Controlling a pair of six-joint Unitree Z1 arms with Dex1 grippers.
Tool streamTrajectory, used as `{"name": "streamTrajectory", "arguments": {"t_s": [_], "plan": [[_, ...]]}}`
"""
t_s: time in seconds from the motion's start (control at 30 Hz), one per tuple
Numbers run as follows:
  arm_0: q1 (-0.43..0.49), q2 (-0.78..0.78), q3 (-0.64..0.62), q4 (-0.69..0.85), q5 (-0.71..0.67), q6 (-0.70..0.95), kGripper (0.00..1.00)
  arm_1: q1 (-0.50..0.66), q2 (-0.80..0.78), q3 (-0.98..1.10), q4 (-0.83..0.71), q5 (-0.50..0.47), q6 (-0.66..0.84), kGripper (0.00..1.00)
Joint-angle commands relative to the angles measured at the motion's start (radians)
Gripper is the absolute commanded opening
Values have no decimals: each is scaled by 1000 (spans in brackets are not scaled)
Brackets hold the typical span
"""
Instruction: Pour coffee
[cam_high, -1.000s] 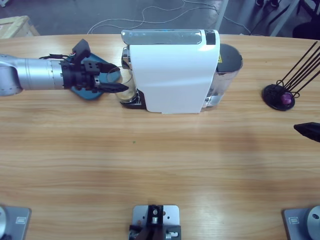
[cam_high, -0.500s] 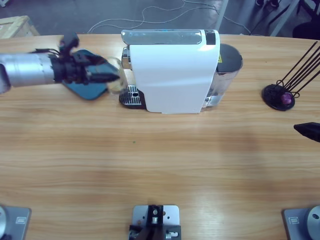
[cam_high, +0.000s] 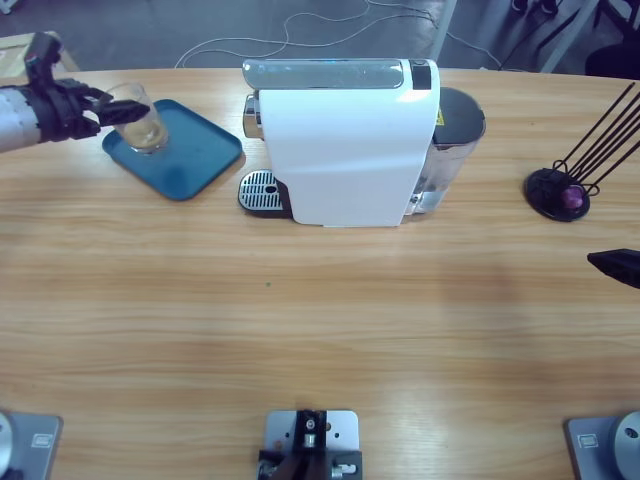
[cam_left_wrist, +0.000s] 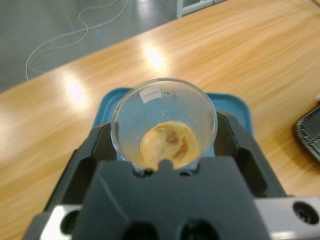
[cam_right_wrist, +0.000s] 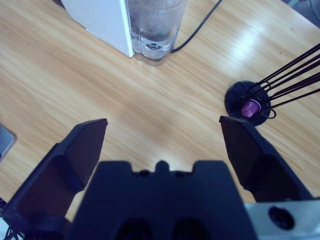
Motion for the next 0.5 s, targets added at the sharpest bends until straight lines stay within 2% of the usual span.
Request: {"name": "streamTrajectory", "arguments": {"t_s": [0.03, 0.33, 0.37, 0.4, 0.47, 0.5], "plan": [[10, 128, -15, -16, 8, -10, 0, 7, -22, 32, -8, -16, -13, 1000], [7, 173, -50, -8, 12, -13, 17, 7, -24, 32, -8, -16, -13, 1000], [6, 174, -56, -5, 27, -19, 430, 7, -25, 32, -8, -16, -13, 1000], [-1, 175, -59, -5, 63, -39, 746, 7, -26, 32, -8, -16, -13, 1000], [-8, 174, -48, -18, 48, -44, 961, 7, -28, 32, -7, -16, -13, 996], [-11, 172, -44, -18, 42, -41, 982, 7, -31, 32, -5, -17, -13, 998]]}}
